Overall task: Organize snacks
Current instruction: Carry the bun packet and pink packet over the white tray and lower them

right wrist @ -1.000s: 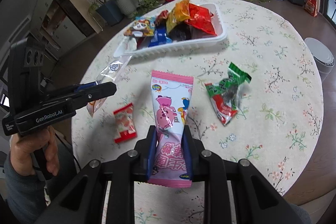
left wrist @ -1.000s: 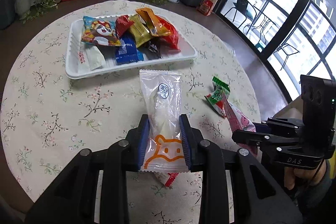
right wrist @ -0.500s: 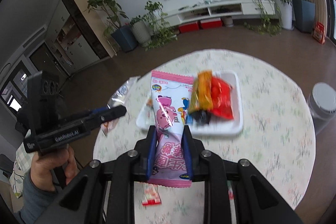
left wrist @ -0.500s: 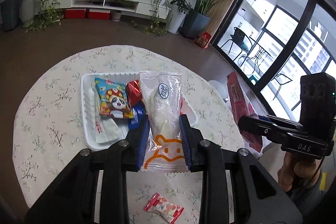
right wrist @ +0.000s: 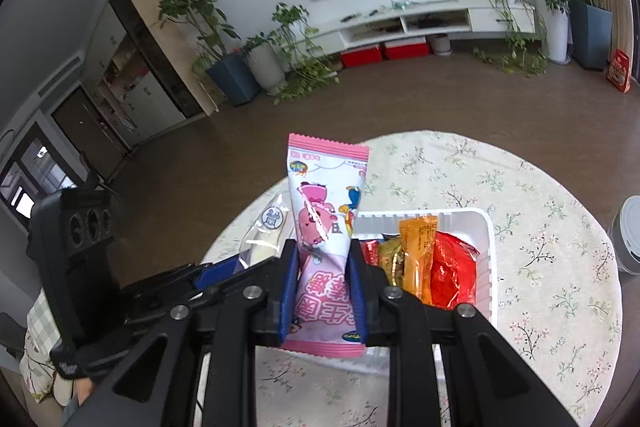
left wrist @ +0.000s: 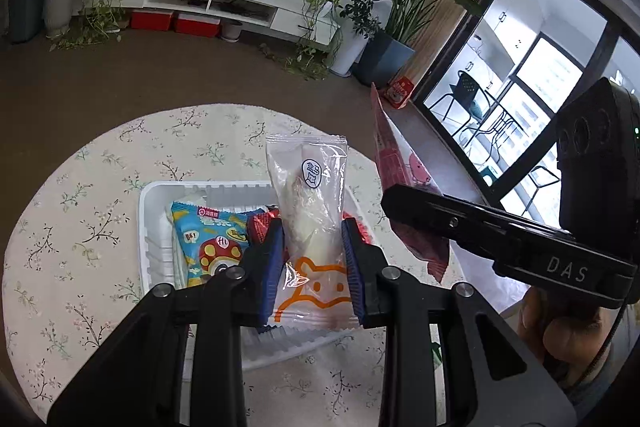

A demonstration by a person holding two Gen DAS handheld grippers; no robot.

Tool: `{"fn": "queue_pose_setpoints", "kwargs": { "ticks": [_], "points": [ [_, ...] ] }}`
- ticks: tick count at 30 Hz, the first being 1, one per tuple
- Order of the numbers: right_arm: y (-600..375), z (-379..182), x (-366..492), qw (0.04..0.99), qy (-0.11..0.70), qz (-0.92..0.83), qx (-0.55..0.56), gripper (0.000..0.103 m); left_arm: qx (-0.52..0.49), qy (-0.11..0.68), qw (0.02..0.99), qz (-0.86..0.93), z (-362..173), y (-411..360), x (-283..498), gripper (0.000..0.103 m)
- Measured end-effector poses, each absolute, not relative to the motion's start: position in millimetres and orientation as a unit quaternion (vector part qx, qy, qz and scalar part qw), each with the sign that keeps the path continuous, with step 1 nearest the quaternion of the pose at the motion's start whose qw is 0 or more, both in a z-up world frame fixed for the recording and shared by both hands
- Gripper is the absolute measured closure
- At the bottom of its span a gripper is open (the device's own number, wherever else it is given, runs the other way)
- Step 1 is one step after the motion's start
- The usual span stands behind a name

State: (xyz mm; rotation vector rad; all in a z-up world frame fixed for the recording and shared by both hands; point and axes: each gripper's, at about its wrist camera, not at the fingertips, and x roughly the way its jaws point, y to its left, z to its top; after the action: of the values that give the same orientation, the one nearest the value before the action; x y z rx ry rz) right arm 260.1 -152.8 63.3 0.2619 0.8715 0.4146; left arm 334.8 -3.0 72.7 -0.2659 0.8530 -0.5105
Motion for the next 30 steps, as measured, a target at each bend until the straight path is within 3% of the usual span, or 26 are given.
{"fn": "queue_pose_setpoints", "kwargs": {
  "ticks": [16,30],
  "points": [
    [-143,-22,306,0.847,0.493,0.163,0.117,0.077,-0.099,0.457,0.856,-0.218,-29,-24,380,0.076],
    [-135,-42,314,0.846,0.504,0.151,0.087,0.076,-0.090,0.462,0.858,-0.207,-53,-34,386,0.076]
  ]
}}
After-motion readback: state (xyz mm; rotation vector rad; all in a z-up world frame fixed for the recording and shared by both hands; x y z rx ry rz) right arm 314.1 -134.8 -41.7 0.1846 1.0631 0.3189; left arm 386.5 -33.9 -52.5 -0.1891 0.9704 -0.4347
